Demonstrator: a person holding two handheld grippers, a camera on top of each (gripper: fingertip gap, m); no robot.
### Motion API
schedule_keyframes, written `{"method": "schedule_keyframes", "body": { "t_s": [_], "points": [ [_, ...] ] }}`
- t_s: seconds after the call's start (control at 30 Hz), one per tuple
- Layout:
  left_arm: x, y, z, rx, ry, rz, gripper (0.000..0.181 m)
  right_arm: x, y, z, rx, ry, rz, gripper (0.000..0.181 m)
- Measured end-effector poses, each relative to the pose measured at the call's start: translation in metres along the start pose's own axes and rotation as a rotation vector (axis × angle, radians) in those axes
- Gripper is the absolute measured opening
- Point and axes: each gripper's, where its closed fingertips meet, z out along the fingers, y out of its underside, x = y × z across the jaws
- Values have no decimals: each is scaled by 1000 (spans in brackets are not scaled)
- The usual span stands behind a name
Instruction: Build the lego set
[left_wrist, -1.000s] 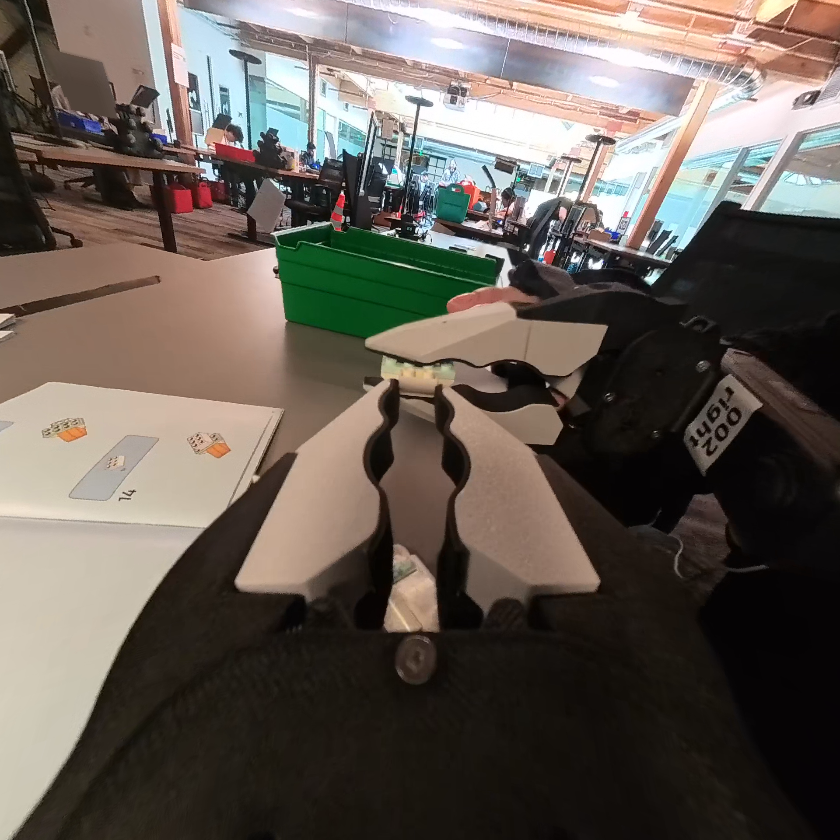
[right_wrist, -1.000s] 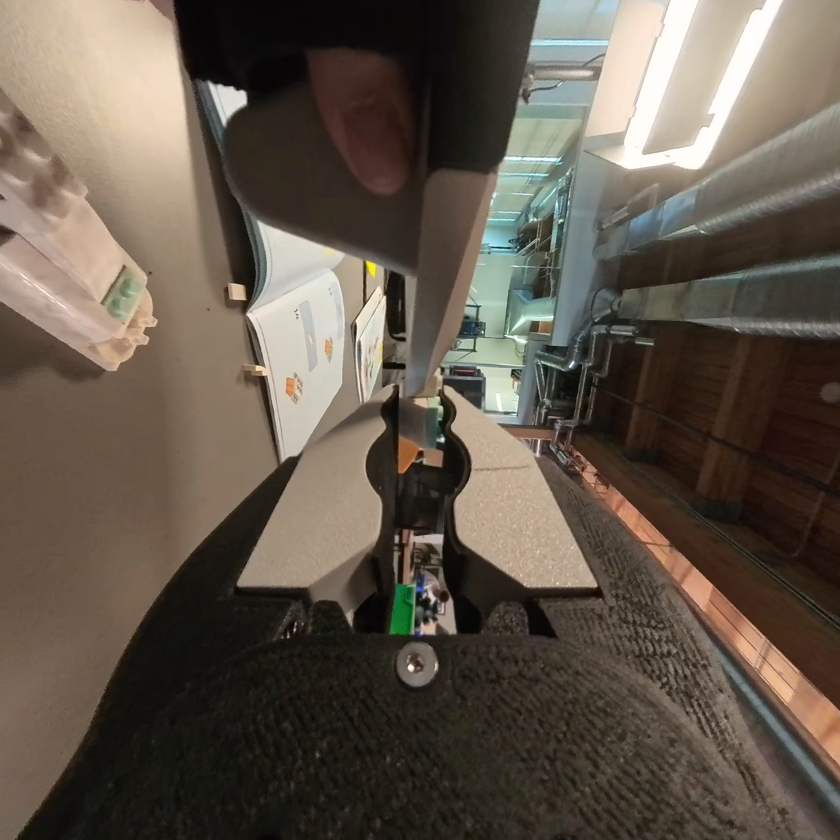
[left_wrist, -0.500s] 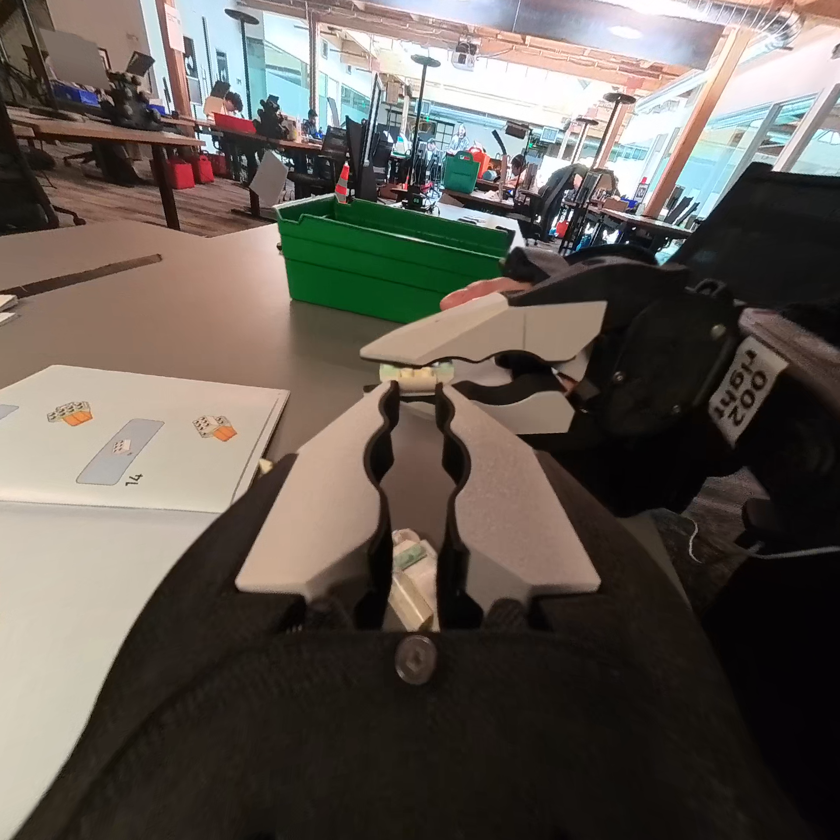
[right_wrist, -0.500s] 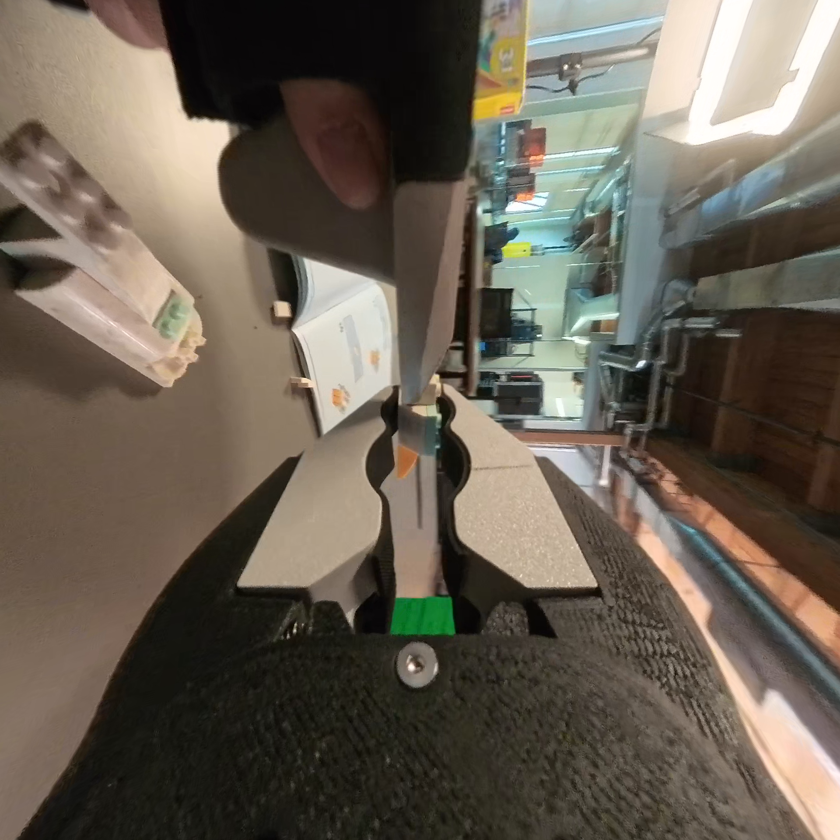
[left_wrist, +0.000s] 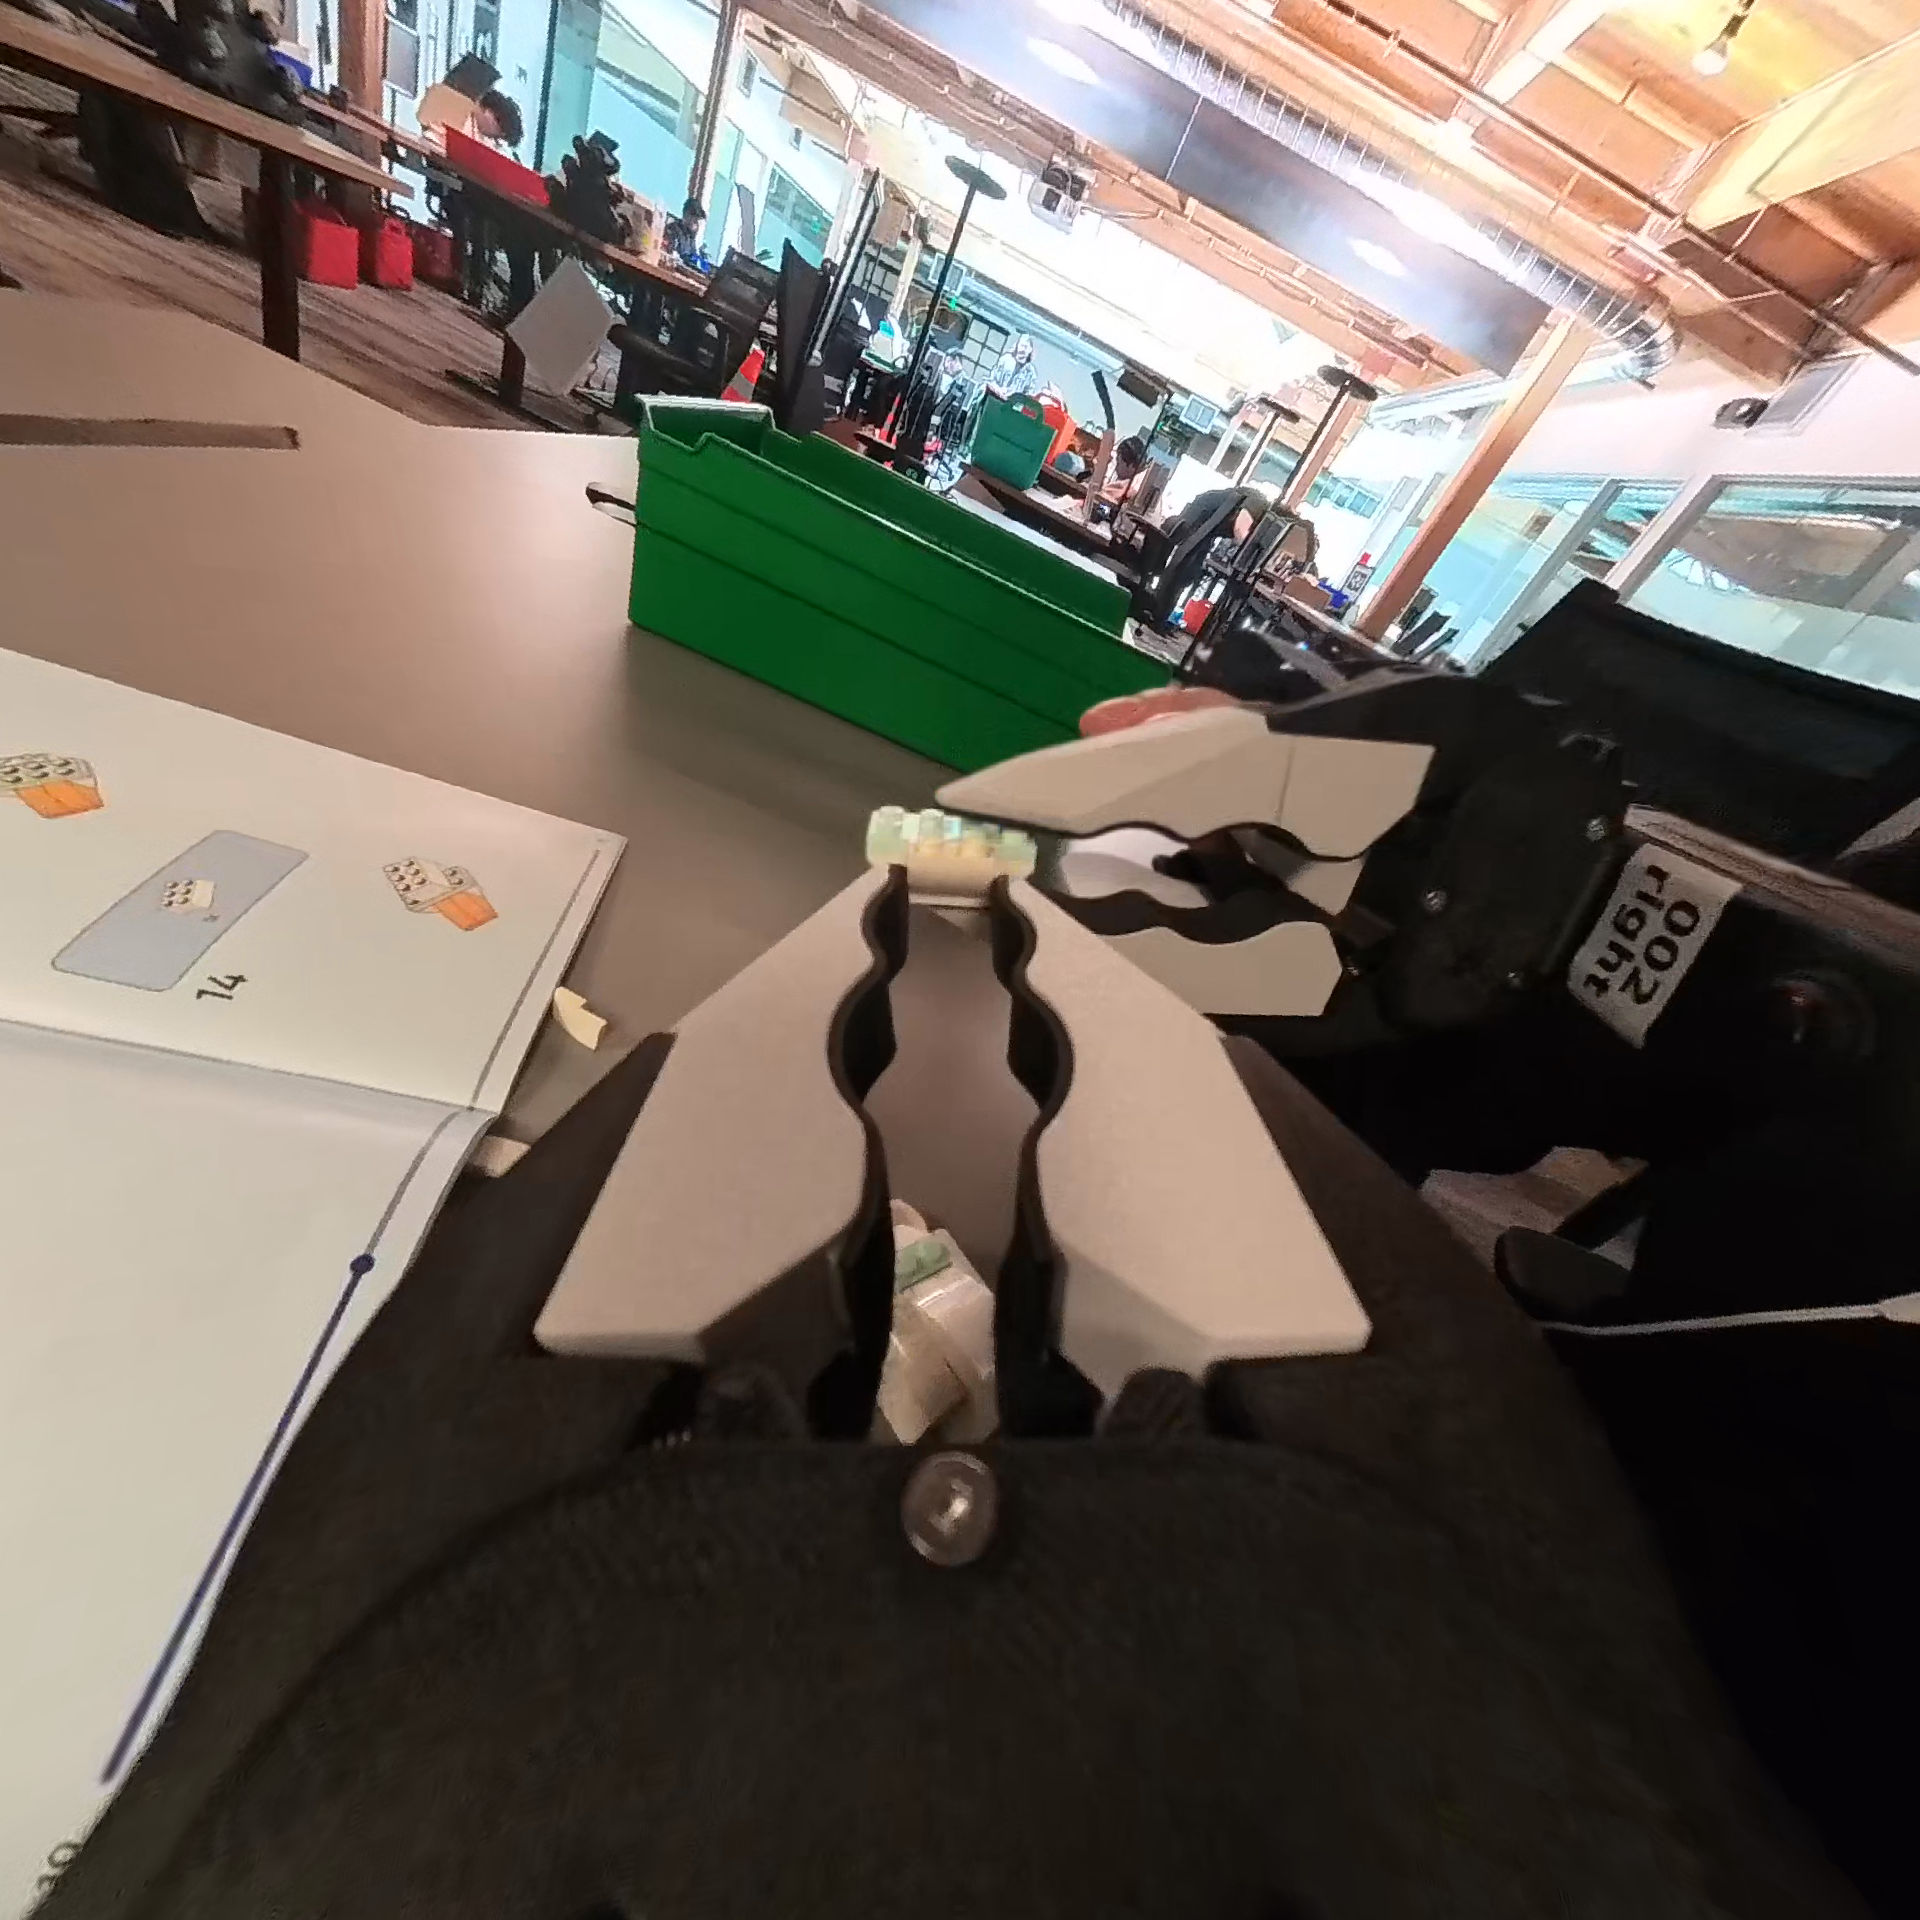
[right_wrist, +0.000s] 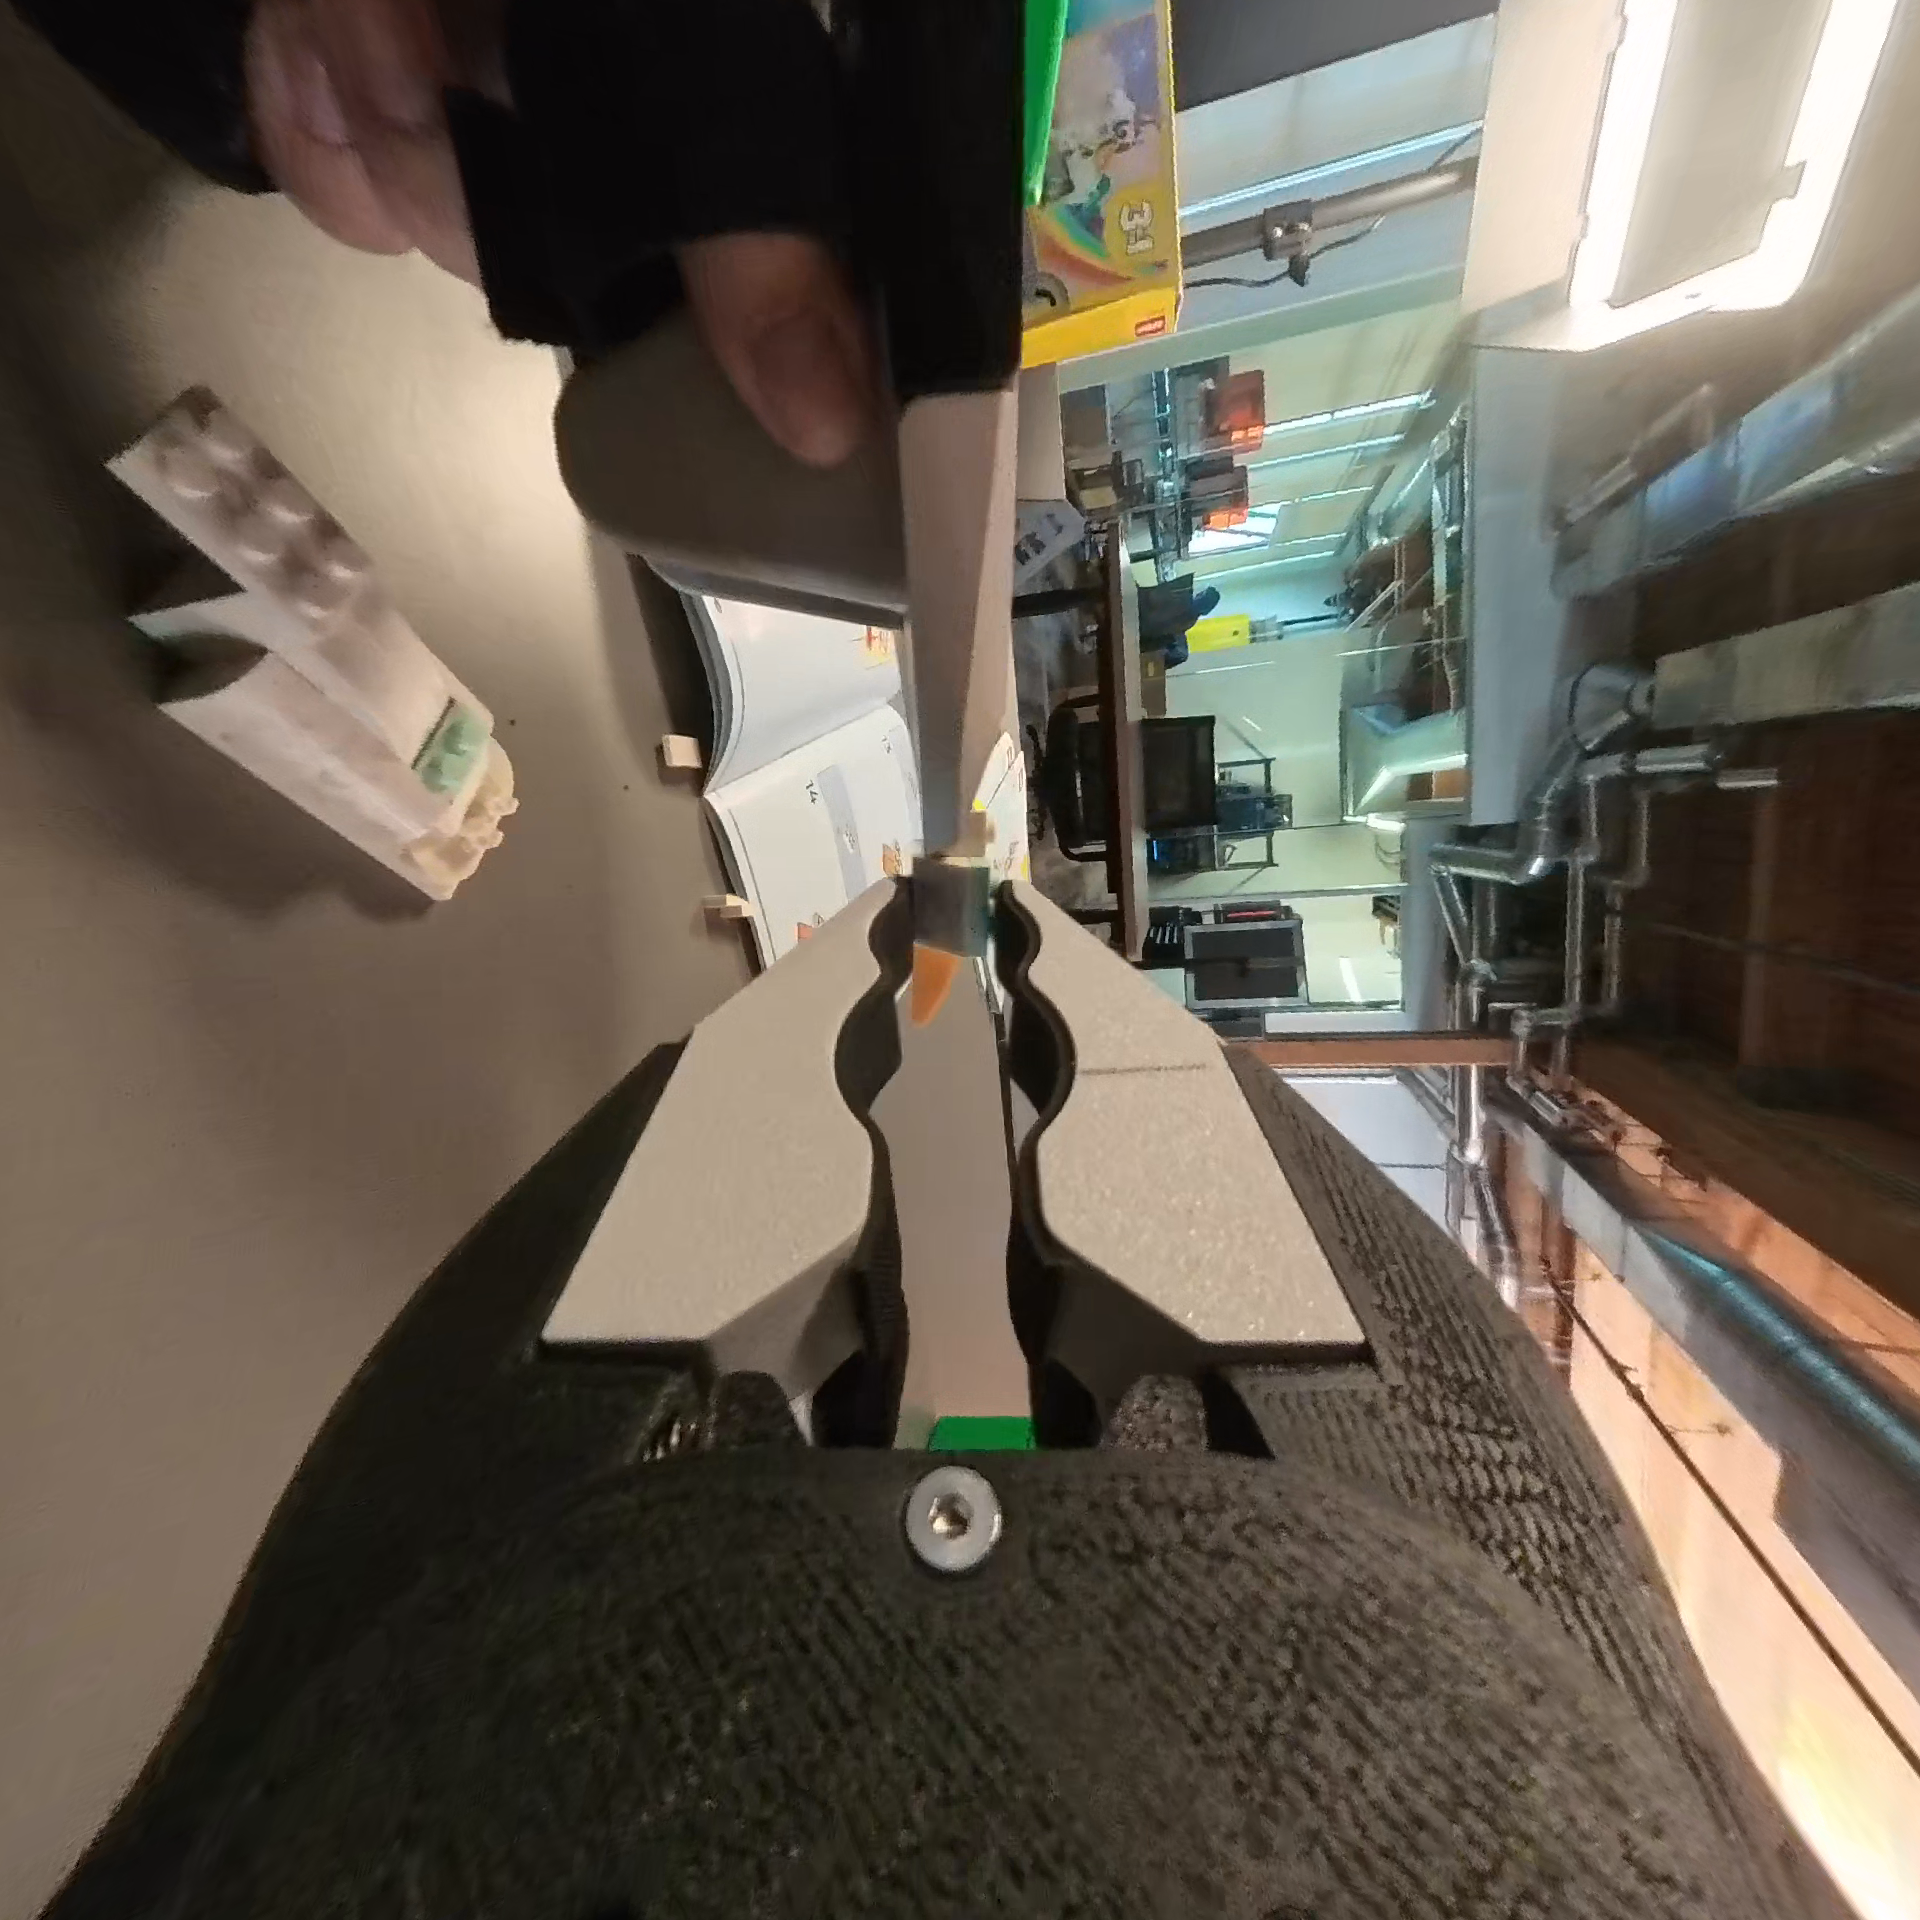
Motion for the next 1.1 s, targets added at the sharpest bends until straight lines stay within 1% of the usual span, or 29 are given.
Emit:
{"method": "schedule_keyframes", "body": {
  "t_s": [0.13, 0.27, 0.33, 0.4, 0.43, 0.5, 0.57, 0.67, 0.7, 0.77, 0.83, 0.9, 1.0, 1.03, 1.1],
  "points": [
    [0, 5, 2, -29, -7, 26, 15, -5, 3, -1, -21, -5, -63, 13],
    [-1, 8, 3, -53, -2, 39, 15, -8, 3, -2, -4, -2, 1, 15],
    [0, 7, 1, -51, 5, 64, 15, -12, 4, -3, 10, -31, 55, 35],
    [3, 4, -1, -50, 28, 97, 15, -17, 6, -4, 29, -91, 159, 46],
    [3, 2, -3, -43, 37, 112, 15, -20, 5, -7, 58, -138, 216, 47],
    [7, -2, -8, -34, 81, 146, 15, -31, -1, -15, 145, -288, 345, 49],
    [12, -2, -12, -35, 129, 197, 15, -35, -7, -29, 234, -459, 547, 49],
    [30, -2, -17, -21, 253, 232, 15, -17, -18, -45, 375, -636, 883, 45],
    [37, -1, -19, -20, 296, 234, 15, -9, -23, -50, 430, -676, 963, 45],
    [49, 1, -20, -24, 372, 232, 15, 3, -30, -56, 516, -730, 1057, 48],
    [58, 4, -20, -30, 413, 237, 15, 5, -36, -58, 544, -795, 1100, 53],
    [61, 8, -19, -42, 422, 260, 15, 2, -43, -57, 546, -855, 1107, 52],
    [61, 7, -20, -35, 419, 267, 15, -8, -46, -55, 521, -894, 1054, 47],
    [60, 5, -20, -30, 418, 263, 15, -9, -47, -55, 520, -898, 1043, 35],
    [61, 4, -21, -24, 423, 257, 15, -10, -47, -53, 520, -895, 1029, 34]
  ]
}}
